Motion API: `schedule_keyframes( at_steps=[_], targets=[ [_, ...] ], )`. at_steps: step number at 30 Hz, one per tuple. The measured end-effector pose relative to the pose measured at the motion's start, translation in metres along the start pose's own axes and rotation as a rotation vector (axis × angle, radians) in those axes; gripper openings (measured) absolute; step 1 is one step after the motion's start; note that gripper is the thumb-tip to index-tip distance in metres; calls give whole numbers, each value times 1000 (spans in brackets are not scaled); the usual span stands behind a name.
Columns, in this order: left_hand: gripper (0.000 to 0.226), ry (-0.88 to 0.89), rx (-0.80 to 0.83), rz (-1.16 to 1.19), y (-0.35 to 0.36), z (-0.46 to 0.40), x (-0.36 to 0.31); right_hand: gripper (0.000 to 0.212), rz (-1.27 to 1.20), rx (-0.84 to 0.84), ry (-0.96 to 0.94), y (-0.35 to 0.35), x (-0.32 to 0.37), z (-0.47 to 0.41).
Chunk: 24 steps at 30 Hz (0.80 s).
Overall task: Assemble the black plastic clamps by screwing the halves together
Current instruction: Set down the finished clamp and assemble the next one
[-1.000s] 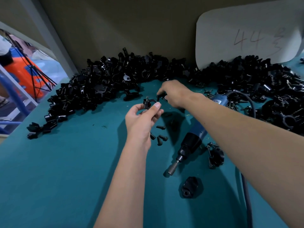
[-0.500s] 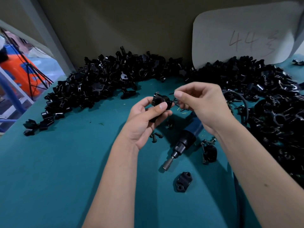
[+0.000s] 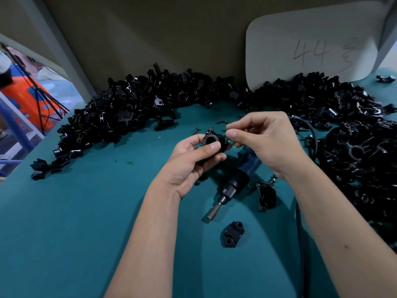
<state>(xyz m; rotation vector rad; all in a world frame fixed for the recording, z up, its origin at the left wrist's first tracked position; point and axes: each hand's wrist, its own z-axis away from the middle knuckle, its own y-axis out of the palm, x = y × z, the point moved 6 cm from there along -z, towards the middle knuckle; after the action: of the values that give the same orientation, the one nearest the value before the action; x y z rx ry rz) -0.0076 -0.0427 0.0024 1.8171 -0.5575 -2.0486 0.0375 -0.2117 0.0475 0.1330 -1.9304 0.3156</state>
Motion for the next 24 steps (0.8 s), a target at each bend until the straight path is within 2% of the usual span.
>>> schedule_keyframes(
  at_steps=[4, 7, 14, 20, 22, 24],
  targets=[
    [60, -19, 6, 18, 1, 0, 3, 6, -19, 47, 12, 4, 0, 4],
    [59, -24, -6, 41, 0, 1, 3, 16, -114, 89, 78, 8, -4, 5],
    [29, -26, 58, 155, 10, 2, 4, 15, -302, 114, 113, 16, 1, 9],
    [13, 37, 68, 193, 20, 0, 6, 13, -350, -62, 111, 18, -1, 4],
    [12, 49, 57, 217, 21, 0, 4, 8, -378, 10, 111, 23, 0, 6],
    [12, 51, 48, 230, 20, -1, 4, 17, -385, 94, 96, 28, 1, 9]
  ],
)
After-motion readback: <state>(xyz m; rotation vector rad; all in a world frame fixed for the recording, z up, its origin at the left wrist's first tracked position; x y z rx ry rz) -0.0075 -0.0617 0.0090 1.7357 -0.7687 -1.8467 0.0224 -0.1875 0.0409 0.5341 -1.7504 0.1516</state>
